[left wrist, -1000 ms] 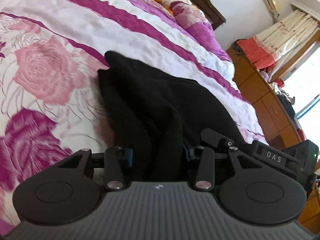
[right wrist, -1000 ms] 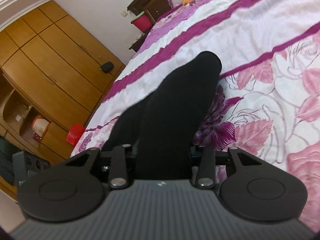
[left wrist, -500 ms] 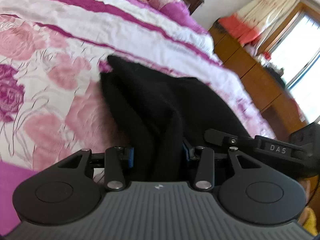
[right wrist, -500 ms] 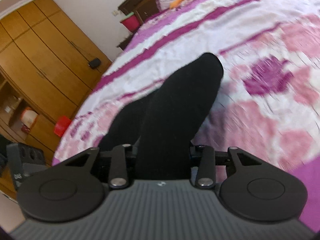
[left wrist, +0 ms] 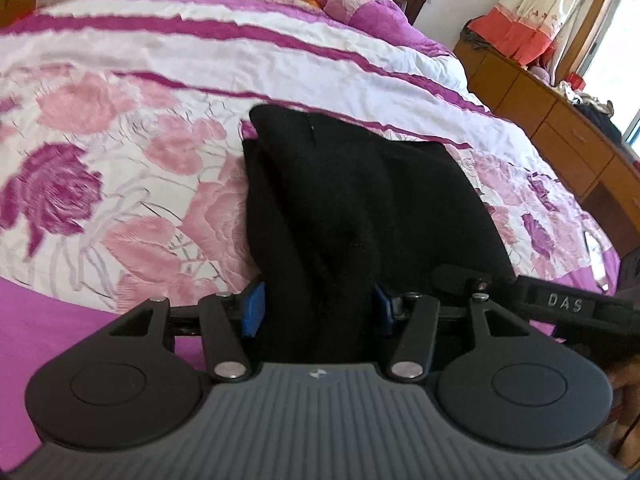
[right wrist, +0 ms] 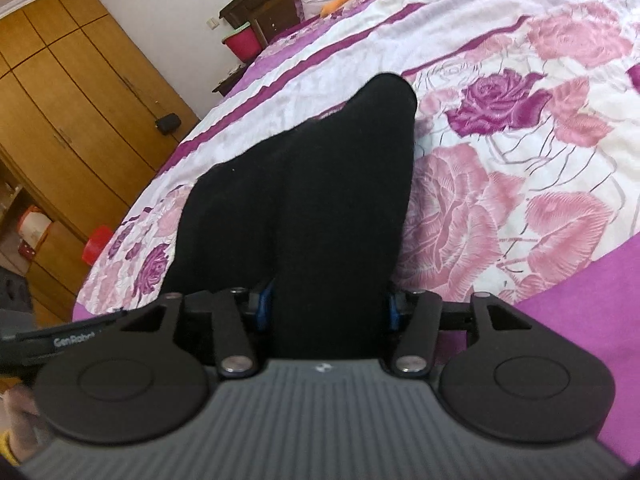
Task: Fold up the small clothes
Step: 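Lay the folded cardigan flat and open both grippers, pulling back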
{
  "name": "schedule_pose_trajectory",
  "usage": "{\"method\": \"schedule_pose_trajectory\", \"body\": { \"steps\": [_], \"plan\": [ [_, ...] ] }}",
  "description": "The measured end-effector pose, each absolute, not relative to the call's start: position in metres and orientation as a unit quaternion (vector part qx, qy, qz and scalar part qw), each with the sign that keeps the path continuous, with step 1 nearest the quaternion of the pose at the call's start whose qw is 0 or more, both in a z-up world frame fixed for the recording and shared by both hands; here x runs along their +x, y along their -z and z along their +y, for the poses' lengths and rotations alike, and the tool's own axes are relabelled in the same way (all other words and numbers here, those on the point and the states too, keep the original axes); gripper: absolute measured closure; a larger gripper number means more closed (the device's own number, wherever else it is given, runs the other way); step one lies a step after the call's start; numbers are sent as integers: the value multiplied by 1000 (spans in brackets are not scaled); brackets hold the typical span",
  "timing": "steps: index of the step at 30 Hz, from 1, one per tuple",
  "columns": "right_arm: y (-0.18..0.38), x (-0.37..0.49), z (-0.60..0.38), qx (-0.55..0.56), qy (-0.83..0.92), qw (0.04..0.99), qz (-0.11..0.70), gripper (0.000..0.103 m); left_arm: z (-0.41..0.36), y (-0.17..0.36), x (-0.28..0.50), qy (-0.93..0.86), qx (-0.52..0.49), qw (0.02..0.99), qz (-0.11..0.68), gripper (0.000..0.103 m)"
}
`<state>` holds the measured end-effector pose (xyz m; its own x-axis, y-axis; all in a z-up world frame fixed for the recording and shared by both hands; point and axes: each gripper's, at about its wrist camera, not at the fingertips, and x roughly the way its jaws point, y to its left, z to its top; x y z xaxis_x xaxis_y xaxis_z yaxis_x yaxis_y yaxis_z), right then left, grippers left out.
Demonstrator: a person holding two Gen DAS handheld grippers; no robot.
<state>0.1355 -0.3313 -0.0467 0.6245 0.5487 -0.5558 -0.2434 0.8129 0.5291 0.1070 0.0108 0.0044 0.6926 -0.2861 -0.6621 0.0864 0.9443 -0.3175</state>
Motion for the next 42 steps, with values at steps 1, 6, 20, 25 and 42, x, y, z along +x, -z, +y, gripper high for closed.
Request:
{"method": "schedule_pose_trajectory", "body": {
  "steps": [1, 6, 20, 25, 42],
  "plan": [
    [44, 133, -332, 205, -222, 879, 369, 48, 11, -8, 103, 97, -124, 914, 375, 44],
    [31, 114, -341, 199, -201, 891, 356, 48, 13, -25, 80, 68, -101, 925, 359, 43],
    [-1, 46, -343, 151, -176, 918, 323, 36, -3, -30, 31, 35, -80, 924, 373, 30],
    [5, 25, -330, 123, -177, 918, 333, 37, -10, -24, 20, 32, -74, 922, 378, 29],
    [45, 10, -306, 59, -136, 924, 354, 37, -32, 7, 18, 5, -43, 912, 407, 26]
  ]
}}
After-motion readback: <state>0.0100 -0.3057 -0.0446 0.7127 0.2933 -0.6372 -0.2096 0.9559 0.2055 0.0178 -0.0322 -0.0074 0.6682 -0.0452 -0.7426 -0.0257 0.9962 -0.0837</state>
